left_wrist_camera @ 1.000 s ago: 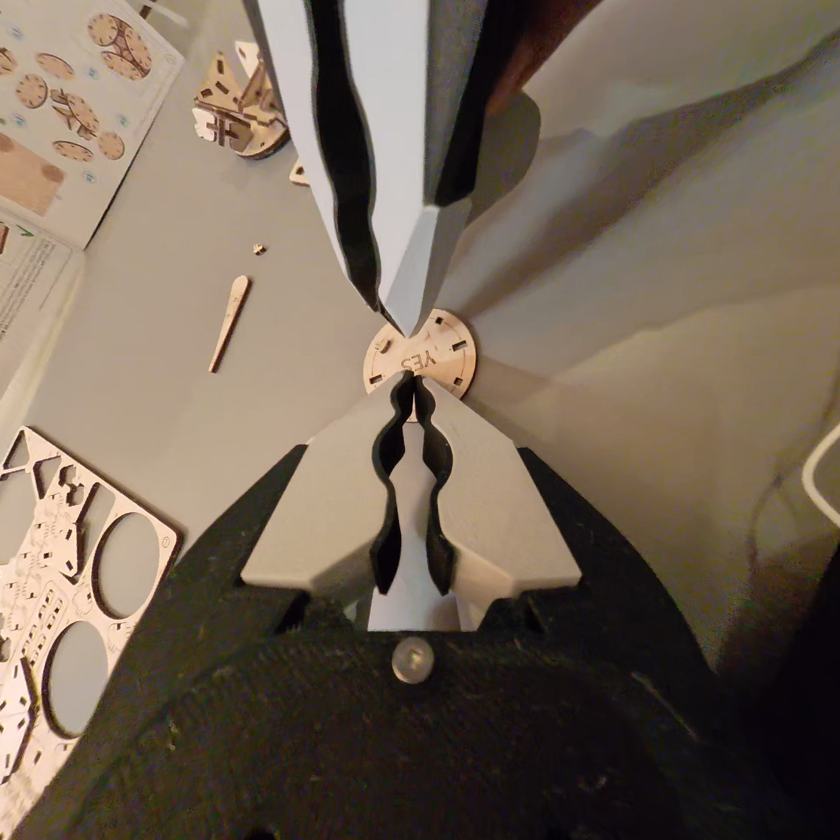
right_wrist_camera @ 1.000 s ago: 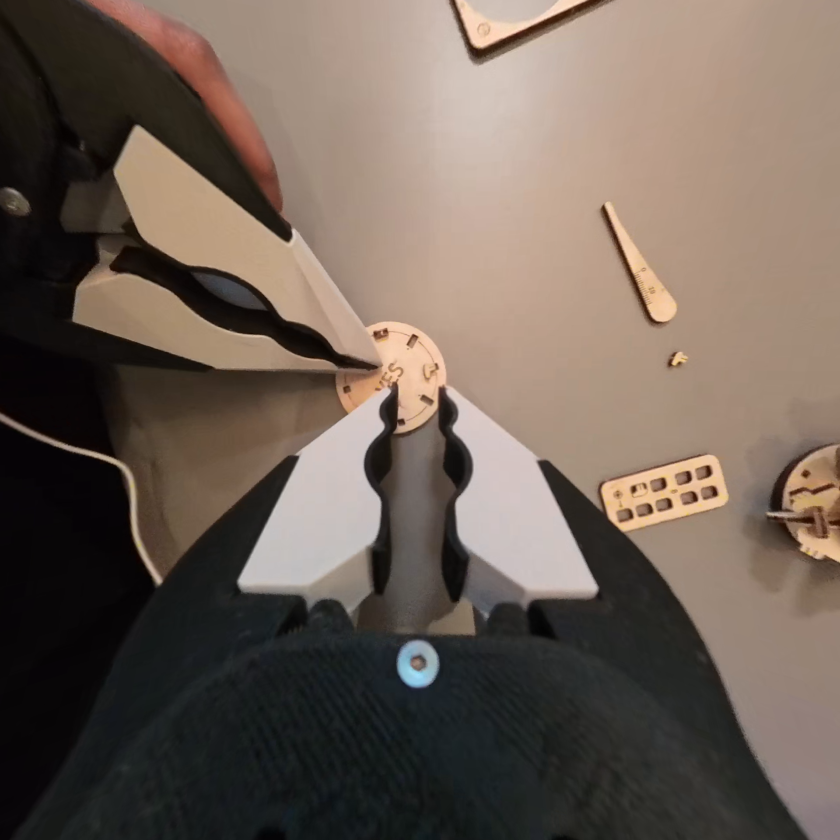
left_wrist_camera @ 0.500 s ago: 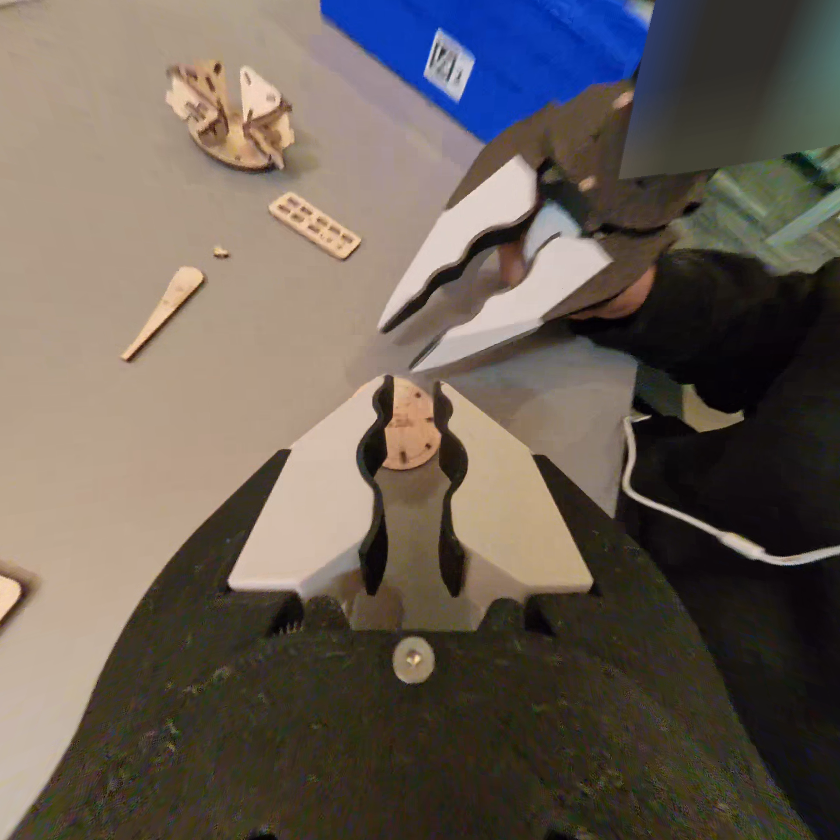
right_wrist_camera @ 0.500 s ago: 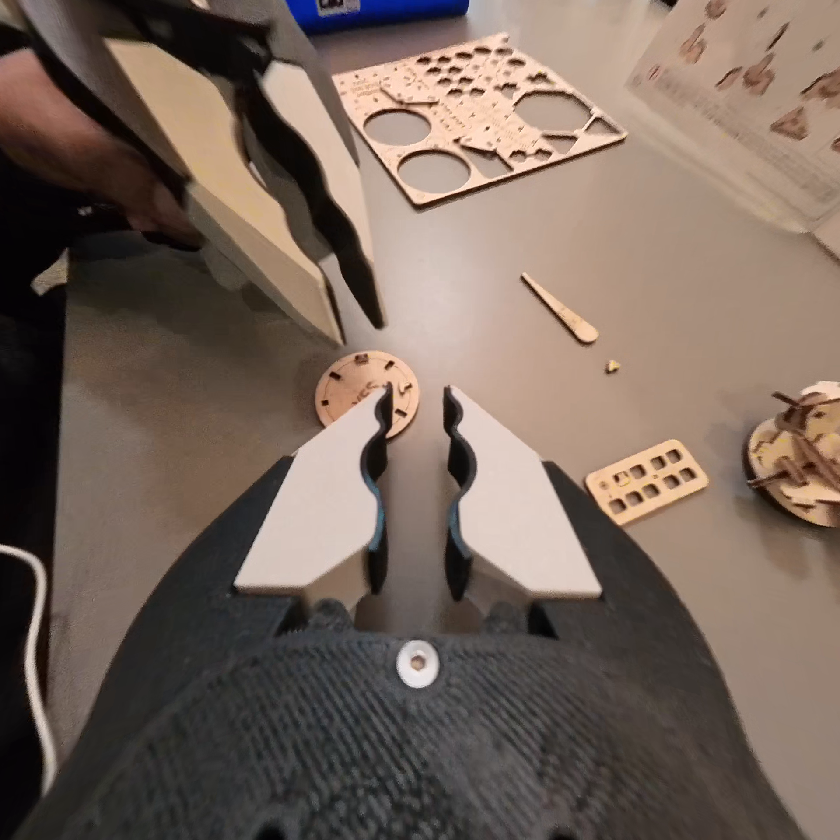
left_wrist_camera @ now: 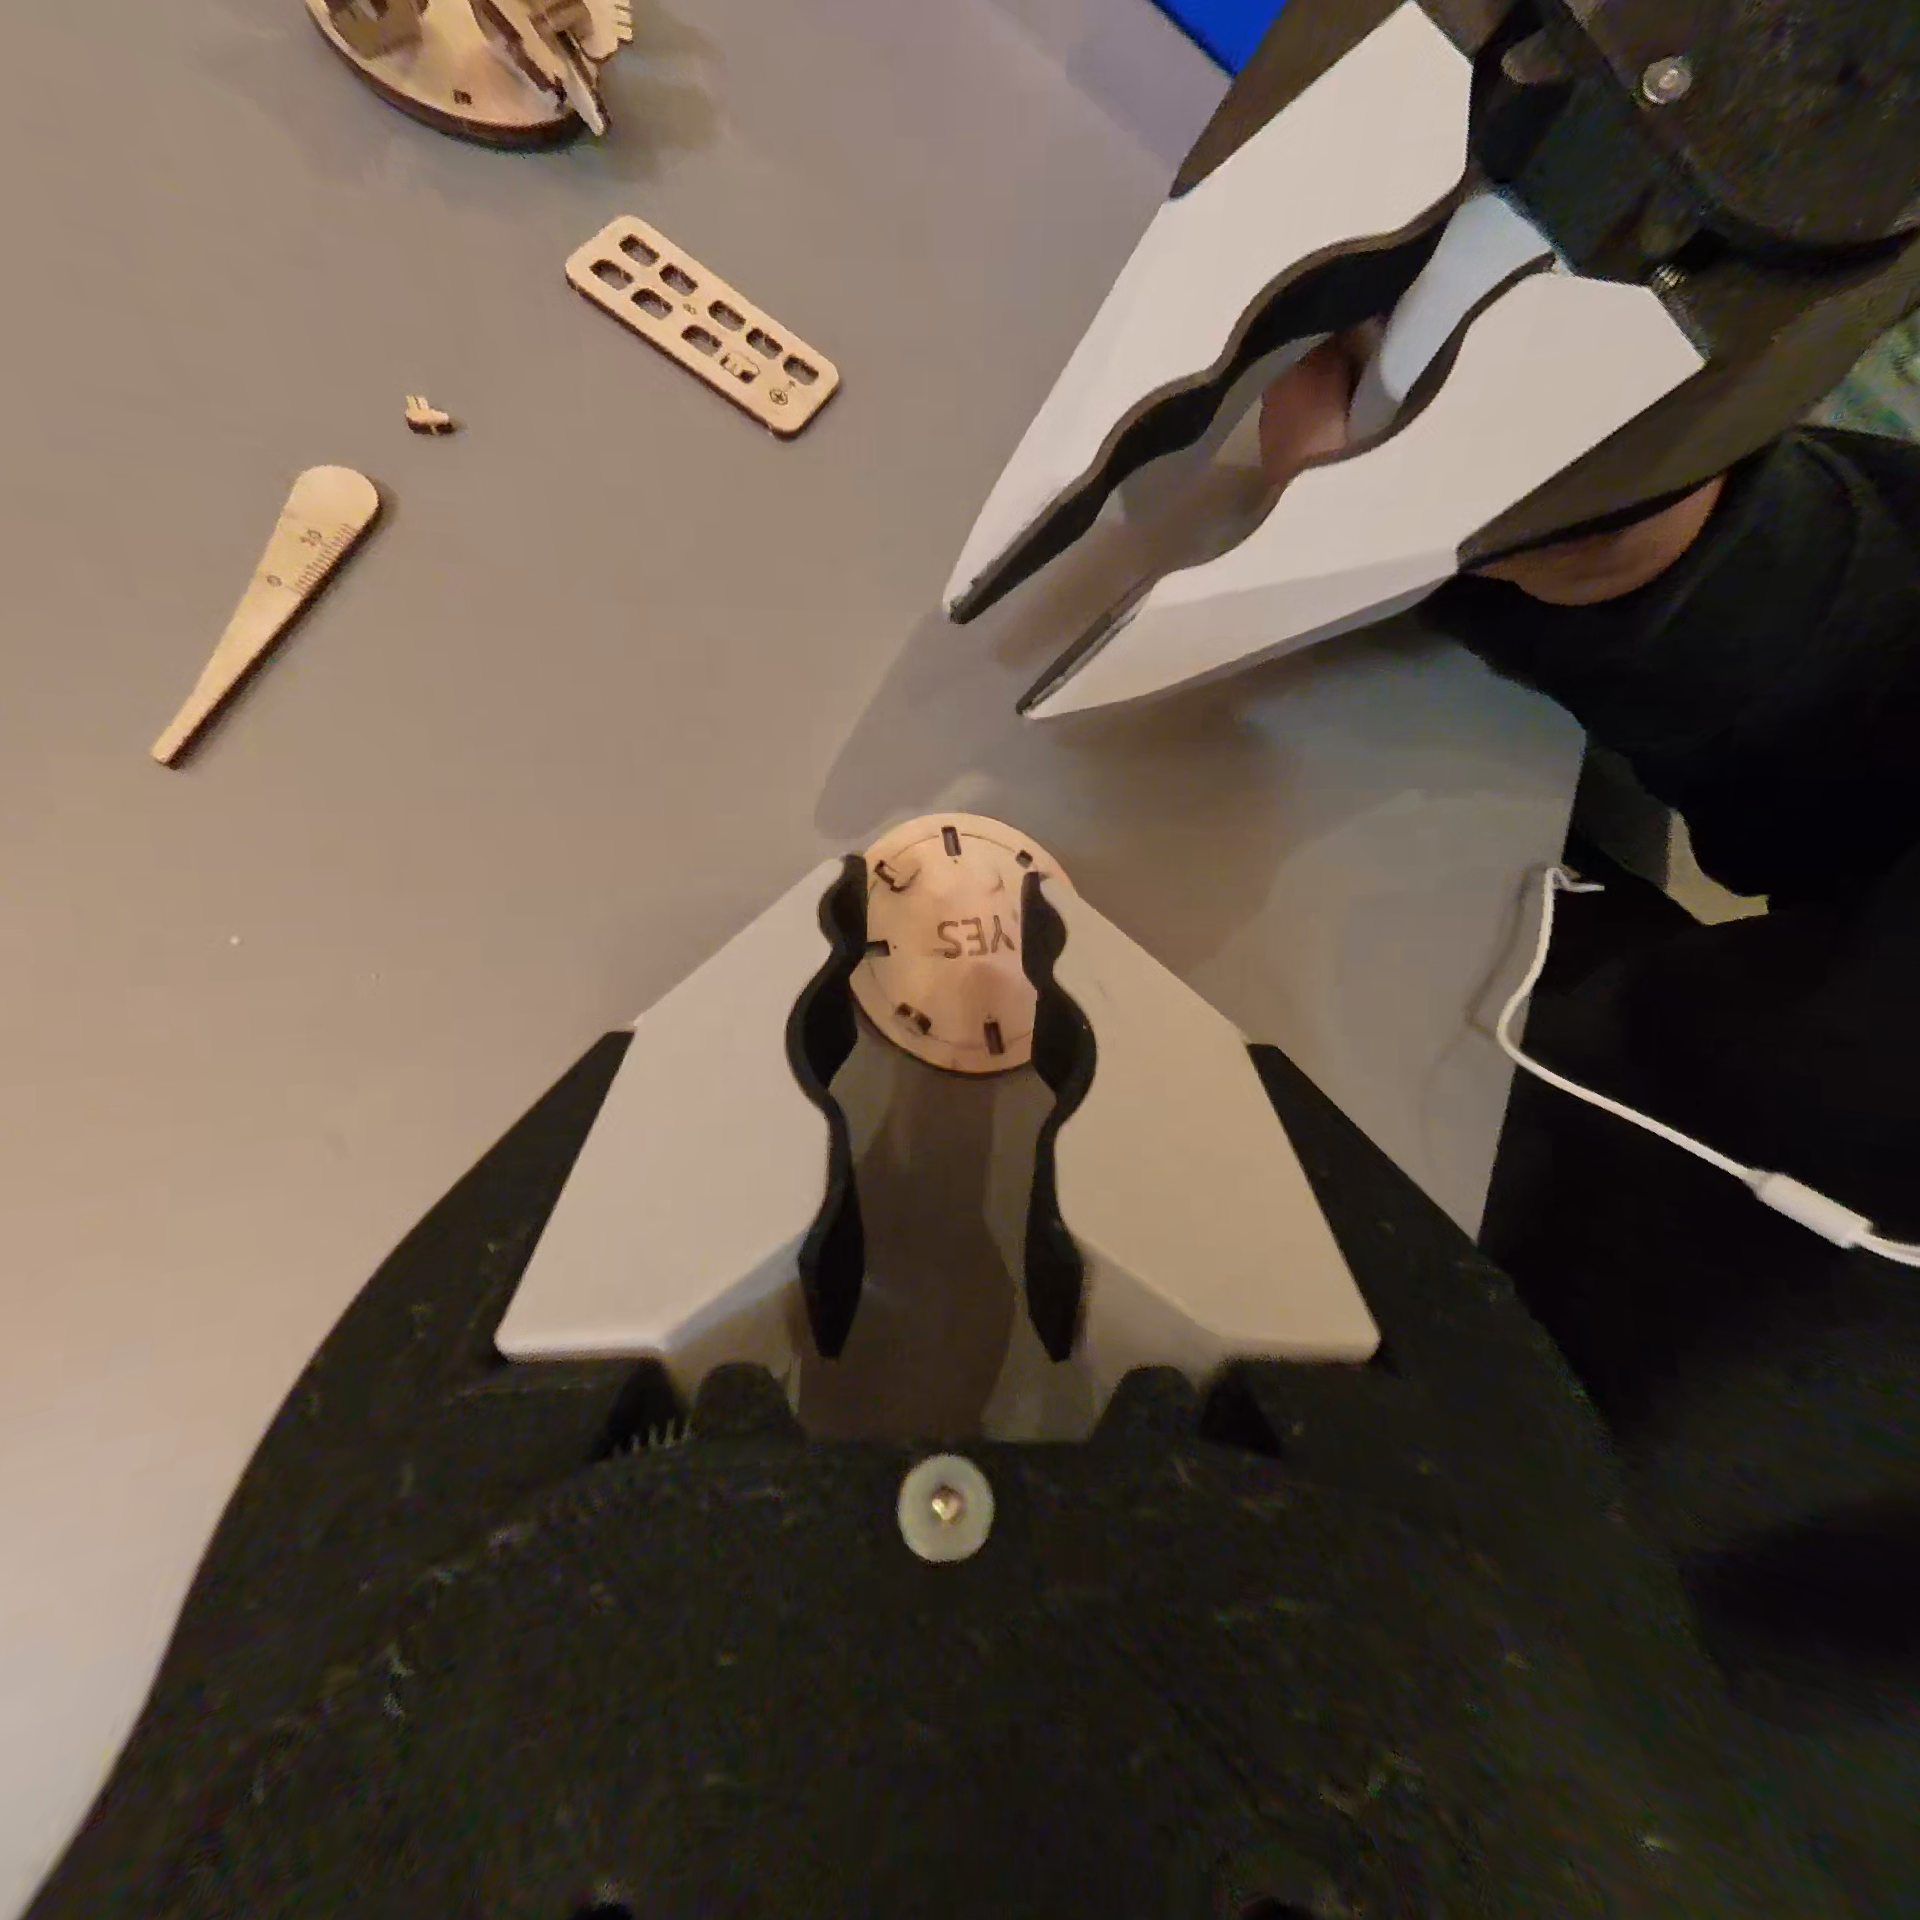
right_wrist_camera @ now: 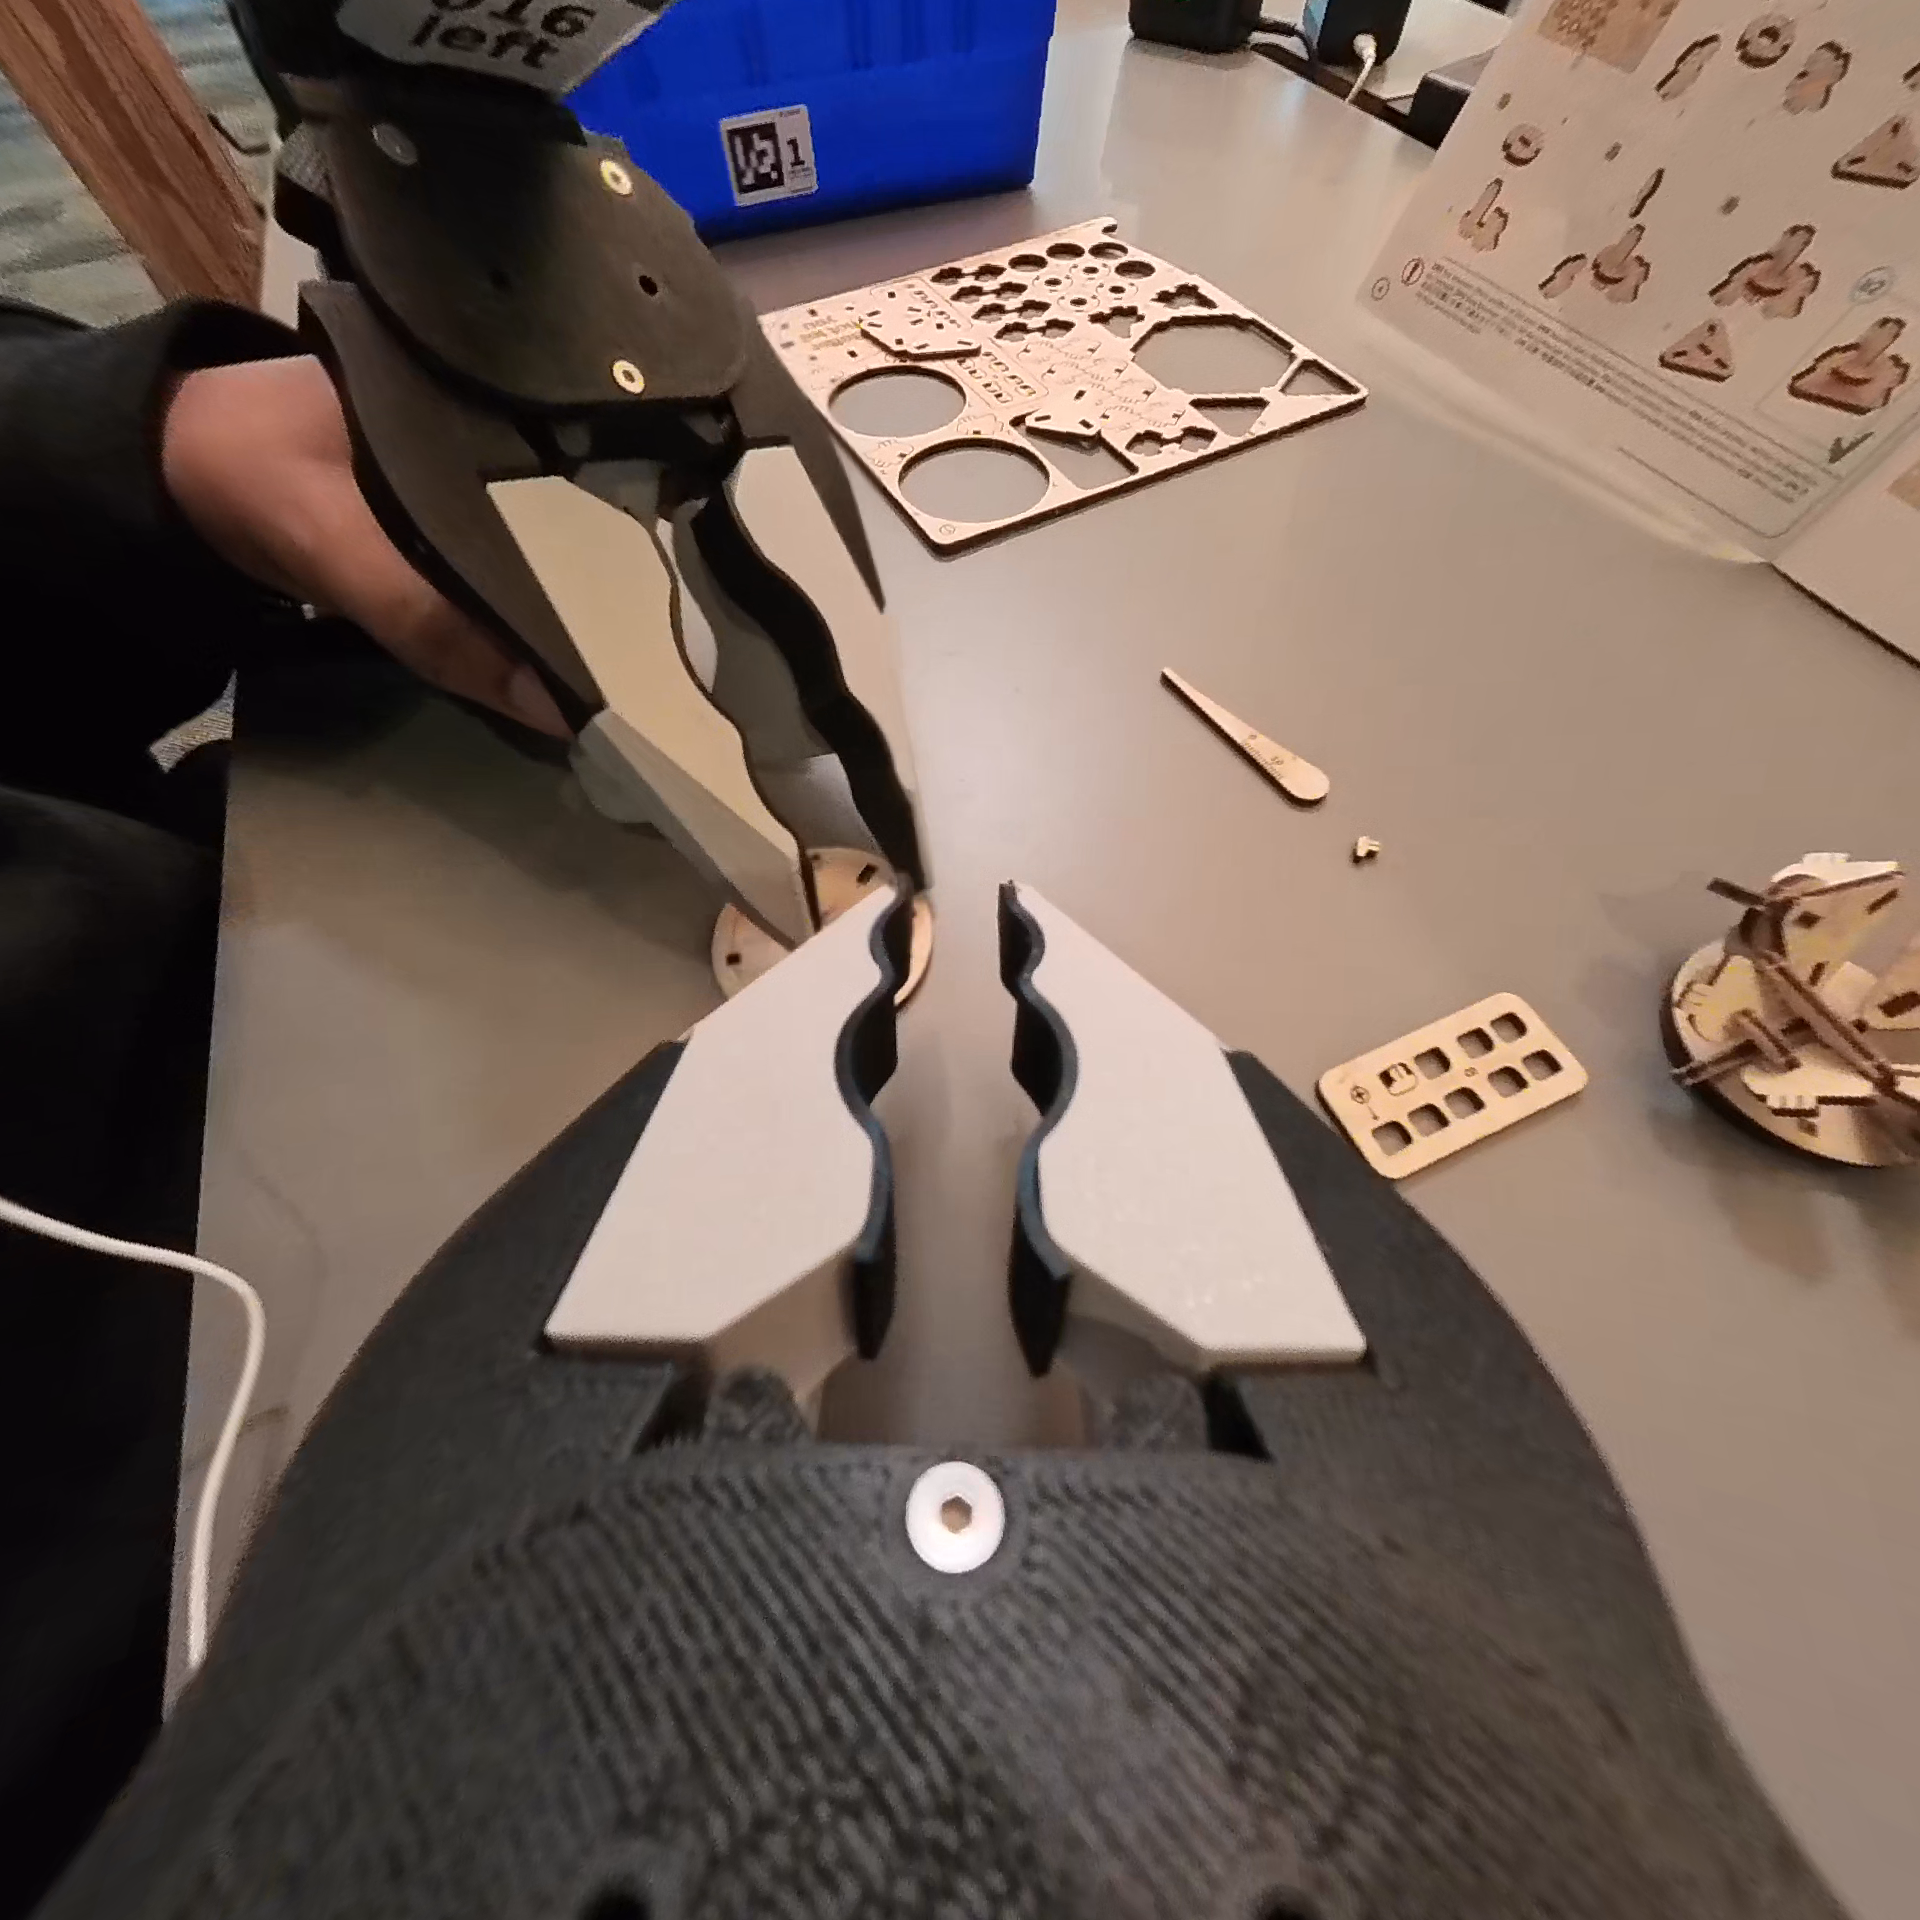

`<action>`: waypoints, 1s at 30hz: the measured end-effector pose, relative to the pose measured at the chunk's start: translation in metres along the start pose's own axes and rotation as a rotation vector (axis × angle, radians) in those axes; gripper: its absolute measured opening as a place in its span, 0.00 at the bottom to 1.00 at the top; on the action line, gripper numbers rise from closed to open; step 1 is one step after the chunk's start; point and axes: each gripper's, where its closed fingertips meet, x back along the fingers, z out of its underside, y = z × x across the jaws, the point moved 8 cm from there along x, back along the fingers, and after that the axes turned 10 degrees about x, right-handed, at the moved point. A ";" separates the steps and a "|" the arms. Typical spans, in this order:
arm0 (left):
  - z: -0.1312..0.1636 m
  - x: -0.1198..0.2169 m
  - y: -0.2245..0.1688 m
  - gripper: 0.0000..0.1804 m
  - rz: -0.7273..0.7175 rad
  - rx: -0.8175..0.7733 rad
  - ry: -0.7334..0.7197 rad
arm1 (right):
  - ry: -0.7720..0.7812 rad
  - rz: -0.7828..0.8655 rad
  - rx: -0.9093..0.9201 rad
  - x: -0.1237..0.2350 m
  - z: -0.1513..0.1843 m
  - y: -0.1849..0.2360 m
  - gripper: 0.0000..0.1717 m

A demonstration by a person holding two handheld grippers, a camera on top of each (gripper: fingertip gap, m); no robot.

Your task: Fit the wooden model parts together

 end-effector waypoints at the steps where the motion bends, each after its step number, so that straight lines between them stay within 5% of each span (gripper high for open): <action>1: 0.001 0.001 -0.001 0.15 0.010 0.009 0.006 | 0.000 -0.002 -0.006 0.000 0.000 -0.001 0.09; 8: 0.003 0.010 -0.010 0.09 0.133 0.056 -0.031 | 0.011 -0.008 -0.025 -0.002 0.001 -0.002 0.09; 14: -0.001 0.012 0.002 0.08 0.063 0.003 -0.016 | 0.016 -0.010 -0.033 -0.002 0.001 -0.003 0.09; 17: -0.002 0.007 0.002 0.00 0.026 -0.079 0.029 | 0.017 -0.009 -0.034 -0.002 0.002 -0.004 0.09; 30: -0.002 -0.002 0.003 0.03 0.064 -0.131 0.116 | 0.015 -0.015 -0.037 -0.002 0.002 -0.004 0.09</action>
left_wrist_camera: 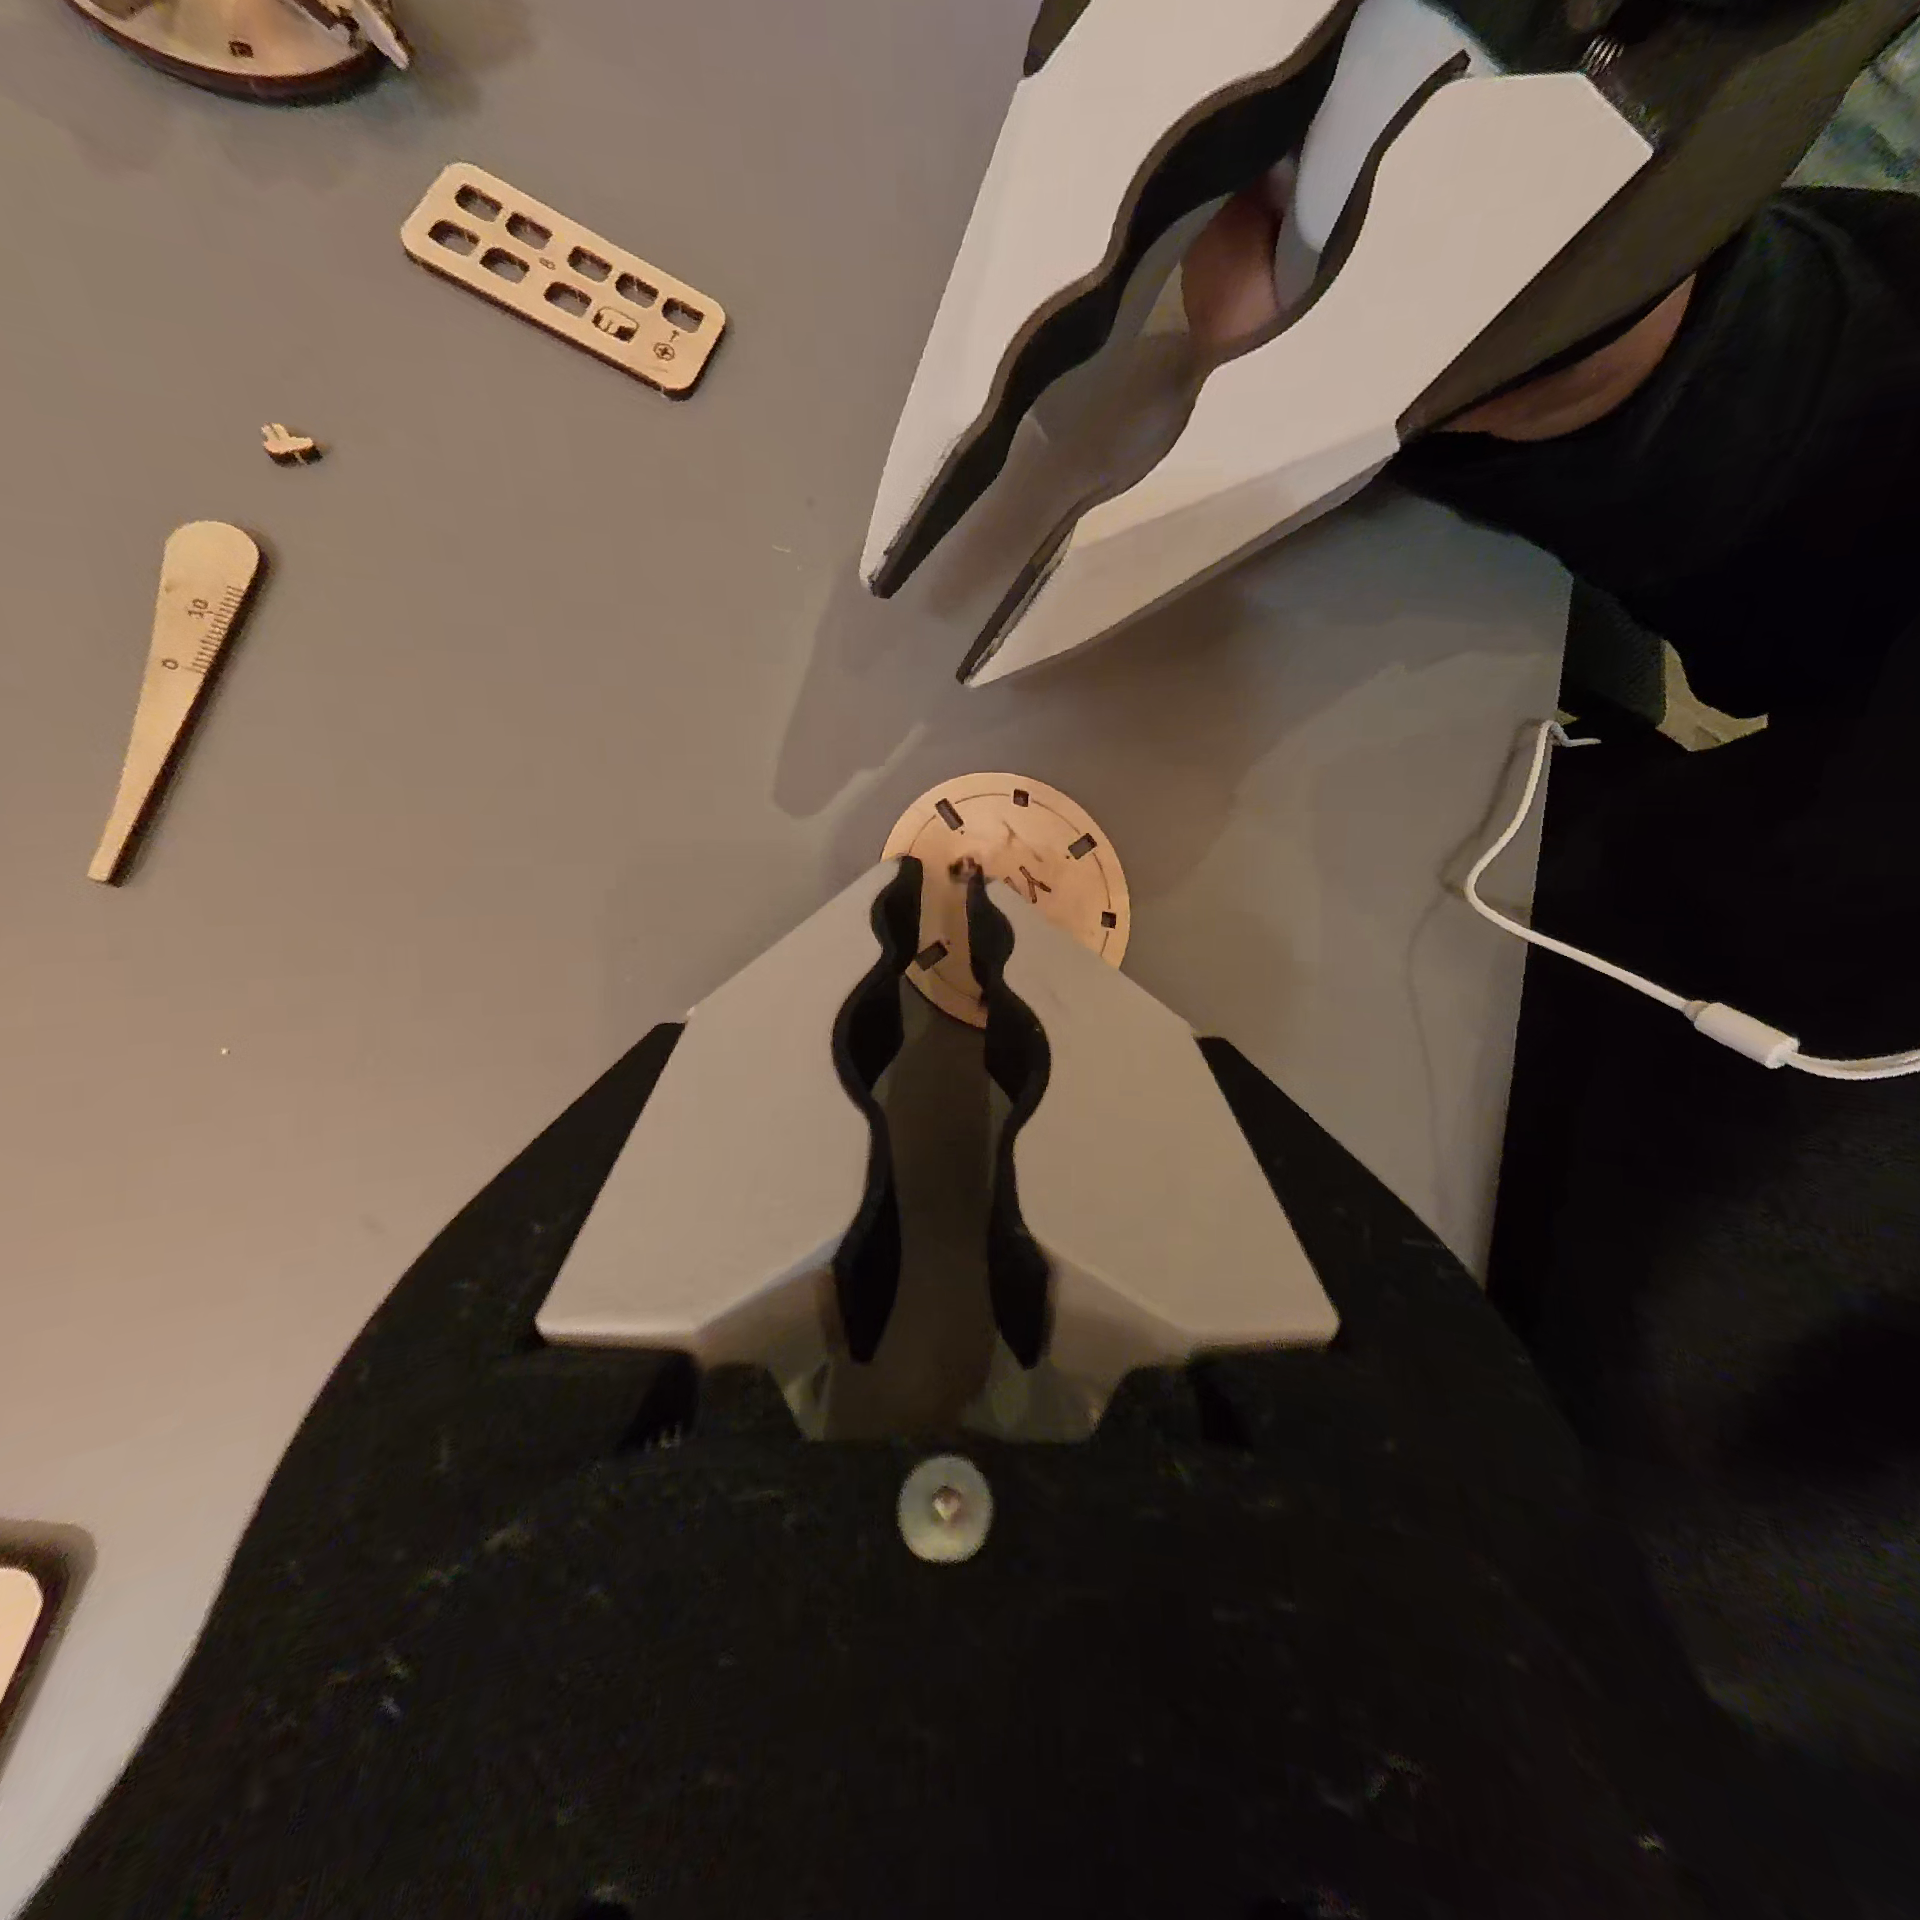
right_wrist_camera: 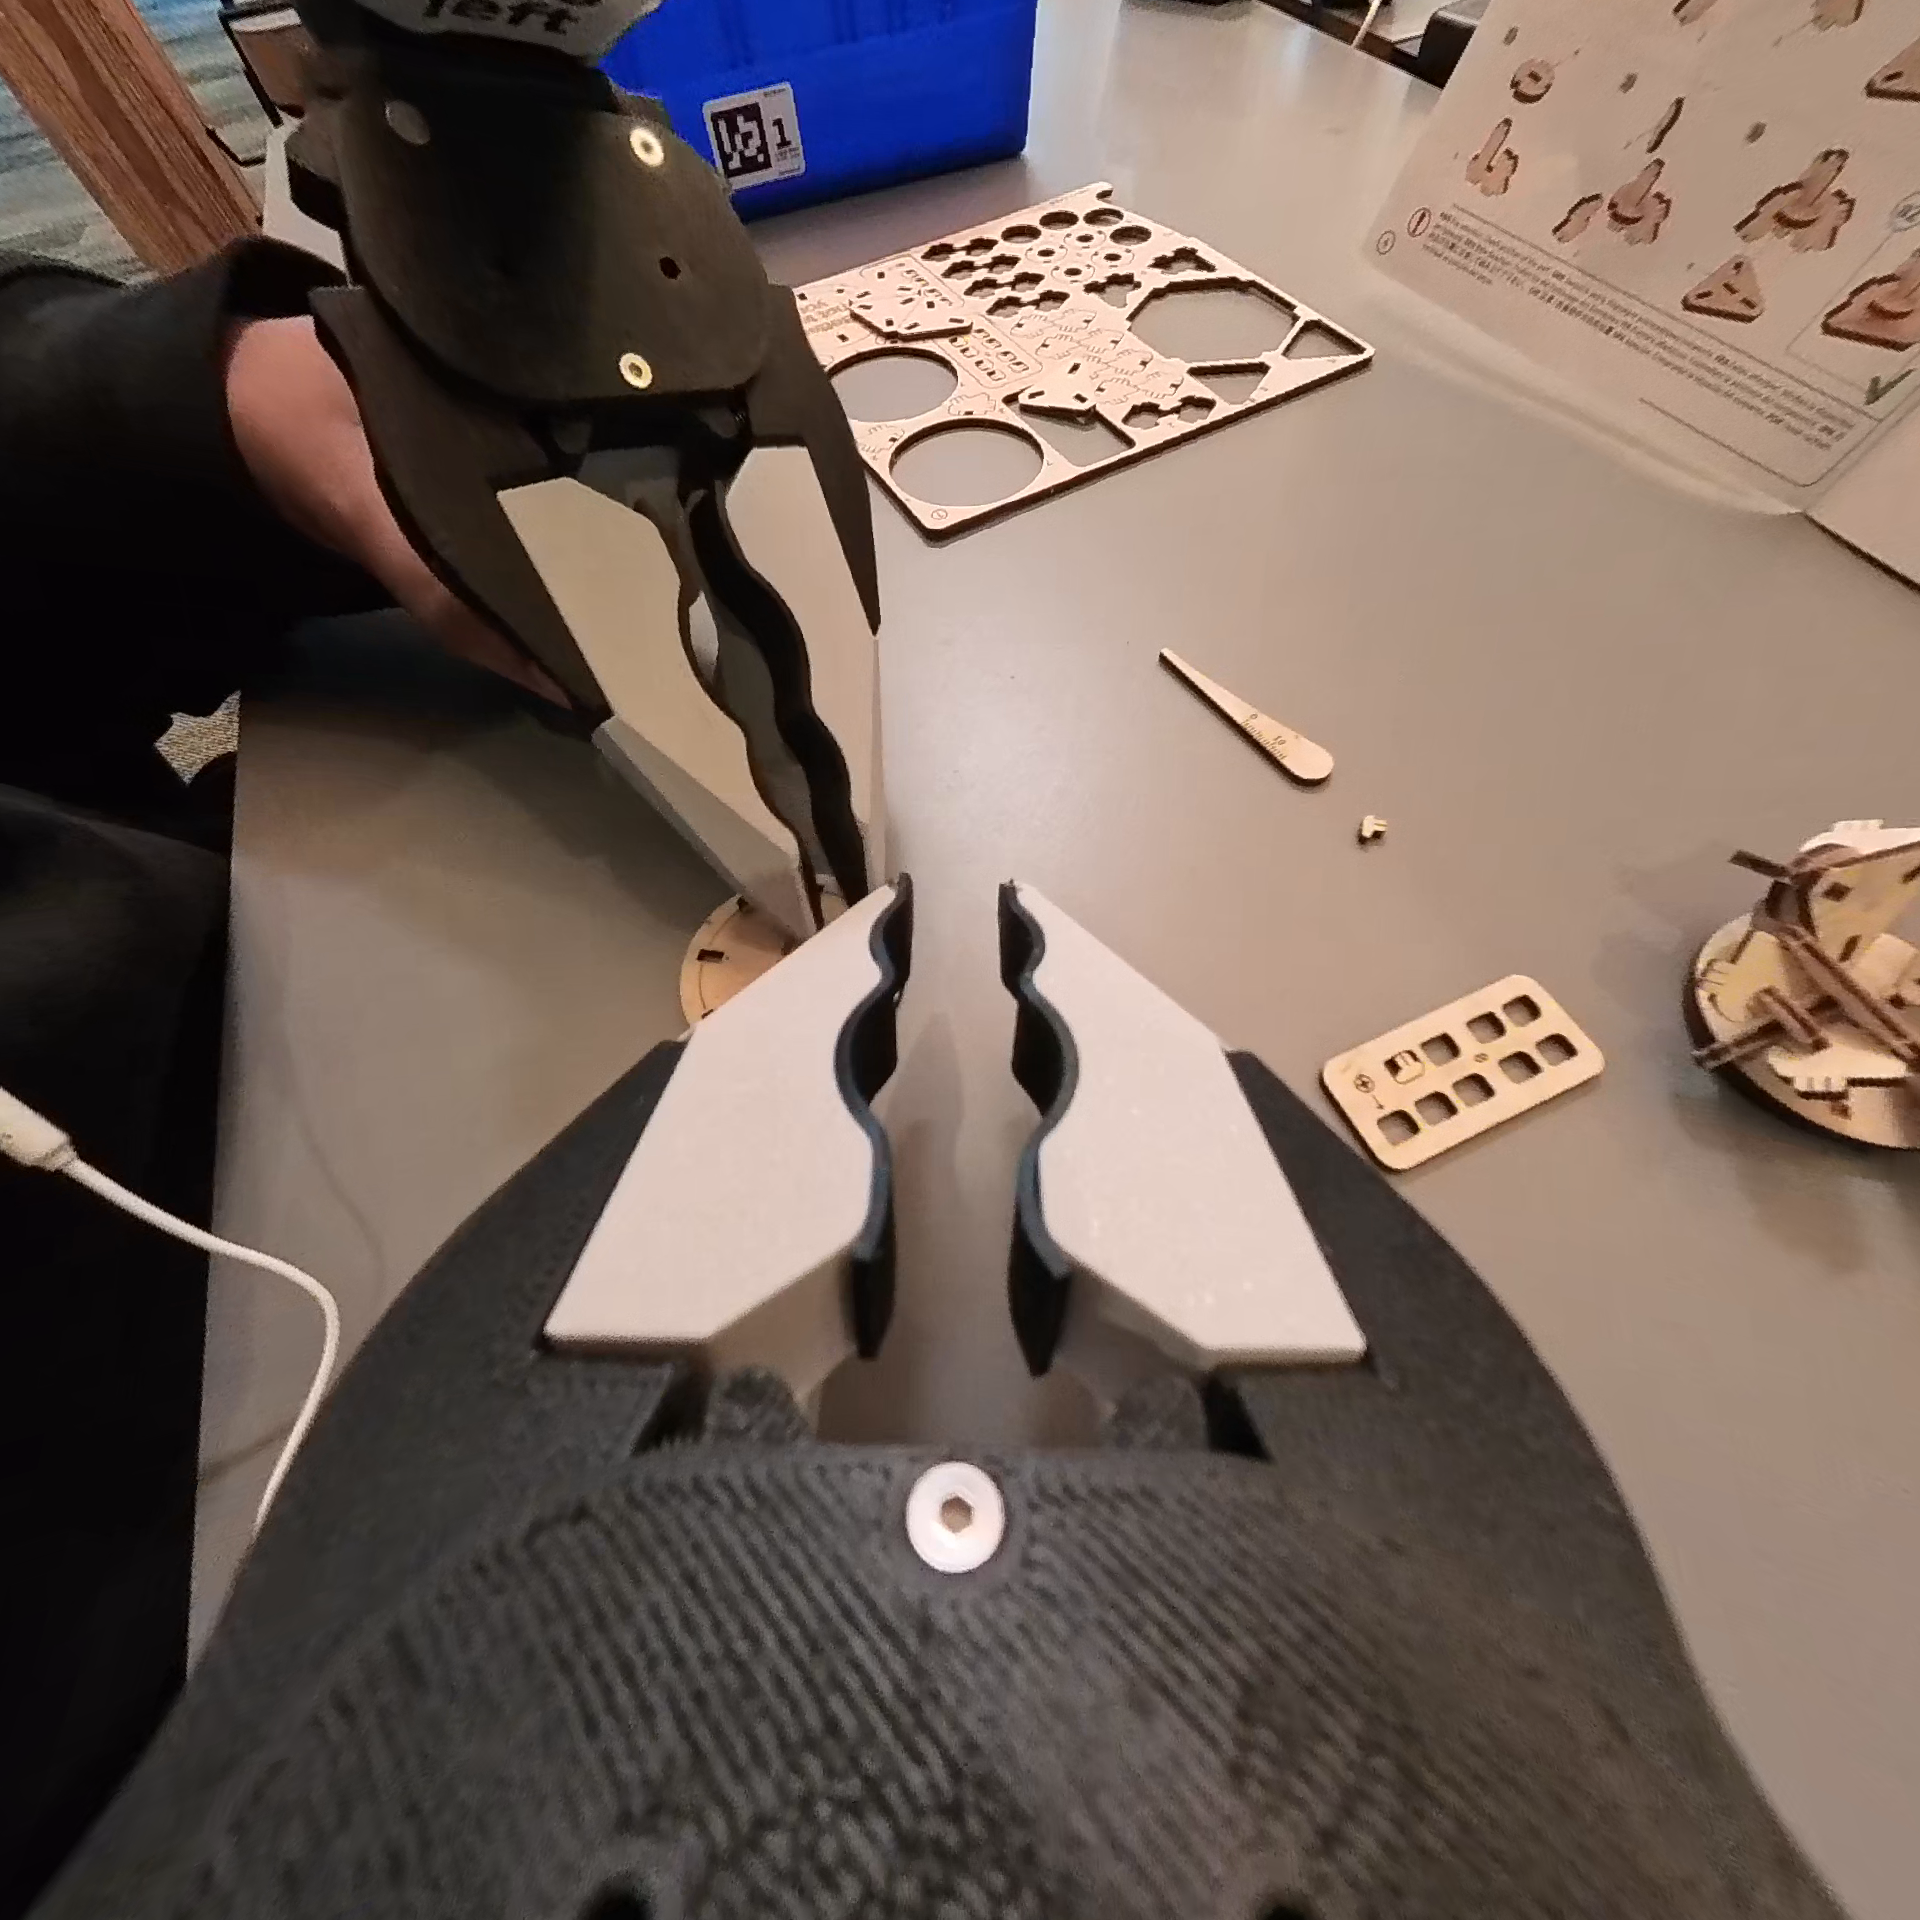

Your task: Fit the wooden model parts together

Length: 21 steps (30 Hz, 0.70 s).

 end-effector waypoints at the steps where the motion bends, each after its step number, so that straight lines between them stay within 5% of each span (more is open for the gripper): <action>1: 0.000 0.000 0.000 0.03 0.001 0.002 0.000 | 0.000 -0.001 0.000 0.000 0.000 0.000 0.09; 21: 0.000 0.000 -0.003 0.01 0.027 -0.003 -0.022 | 0.009 0.001 0.014 -0.001 0.000 0.002 0.09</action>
